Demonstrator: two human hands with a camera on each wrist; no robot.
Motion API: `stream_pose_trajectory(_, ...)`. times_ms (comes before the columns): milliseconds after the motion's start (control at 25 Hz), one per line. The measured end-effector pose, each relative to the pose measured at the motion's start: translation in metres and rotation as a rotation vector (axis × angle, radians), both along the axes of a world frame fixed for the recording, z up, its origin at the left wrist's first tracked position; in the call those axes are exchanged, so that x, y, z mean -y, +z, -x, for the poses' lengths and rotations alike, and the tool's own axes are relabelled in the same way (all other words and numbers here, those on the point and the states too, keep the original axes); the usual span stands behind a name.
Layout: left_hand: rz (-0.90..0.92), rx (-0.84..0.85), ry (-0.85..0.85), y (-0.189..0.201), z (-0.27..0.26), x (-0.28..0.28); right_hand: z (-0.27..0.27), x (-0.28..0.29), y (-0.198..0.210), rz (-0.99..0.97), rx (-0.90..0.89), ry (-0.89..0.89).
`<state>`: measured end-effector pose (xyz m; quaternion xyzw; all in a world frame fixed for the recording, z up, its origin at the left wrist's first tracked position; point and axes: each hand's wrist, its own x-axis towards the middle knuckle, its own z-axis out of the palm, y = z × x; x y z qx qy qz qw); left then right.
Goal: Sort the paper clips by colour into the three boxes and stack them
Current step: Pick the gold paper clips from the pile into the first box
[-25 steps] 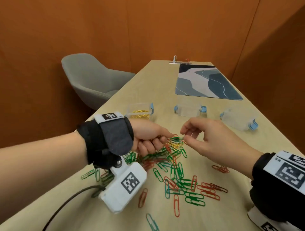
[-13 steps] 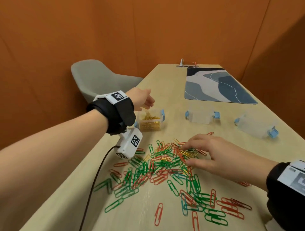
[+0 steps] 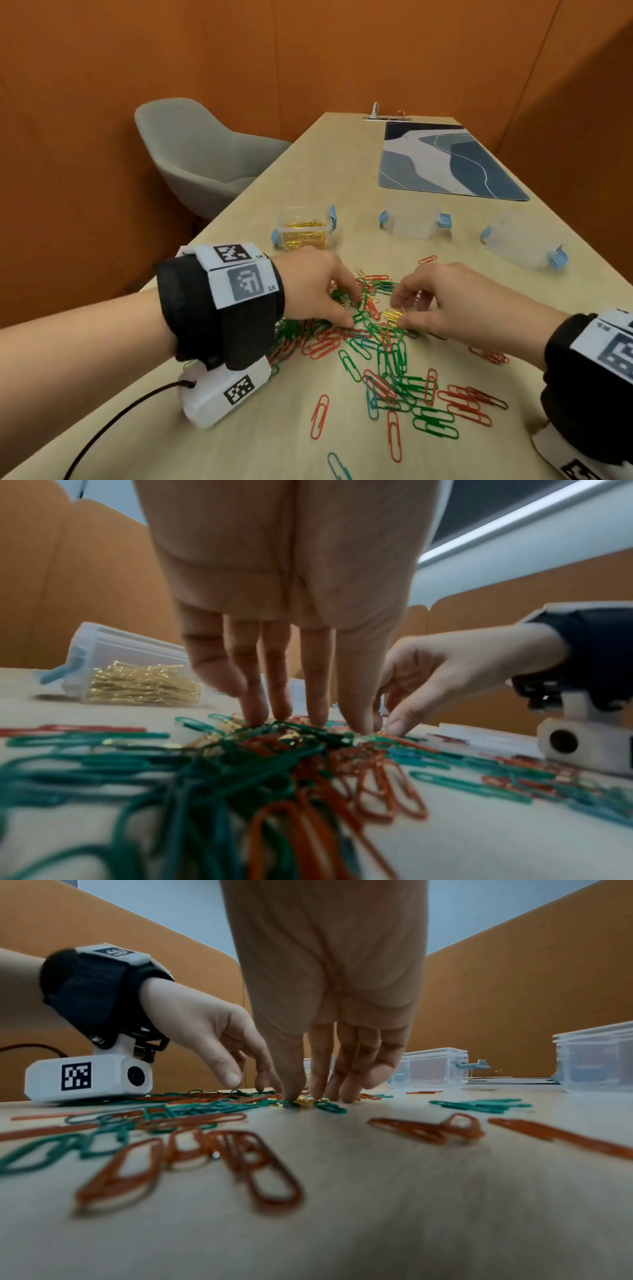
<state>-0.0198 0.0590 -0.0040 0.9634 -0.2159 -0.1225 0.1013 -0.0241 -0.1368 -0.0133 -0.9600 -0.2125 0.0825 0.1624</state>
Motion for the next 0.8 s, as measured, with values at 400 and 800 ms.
stream_pose_trajectory(400,0.169,0.158,0.024,-0.003,-0.015,0.001,0.001,0.000,0.003,-0.019,-0.004,-0.035)
stream_pose_trajectory(800,0.116,0.035,-0.066,-0.010,-0.004,0.017,0.000,0.000,-0.003,0.044,-0.036,0.032)
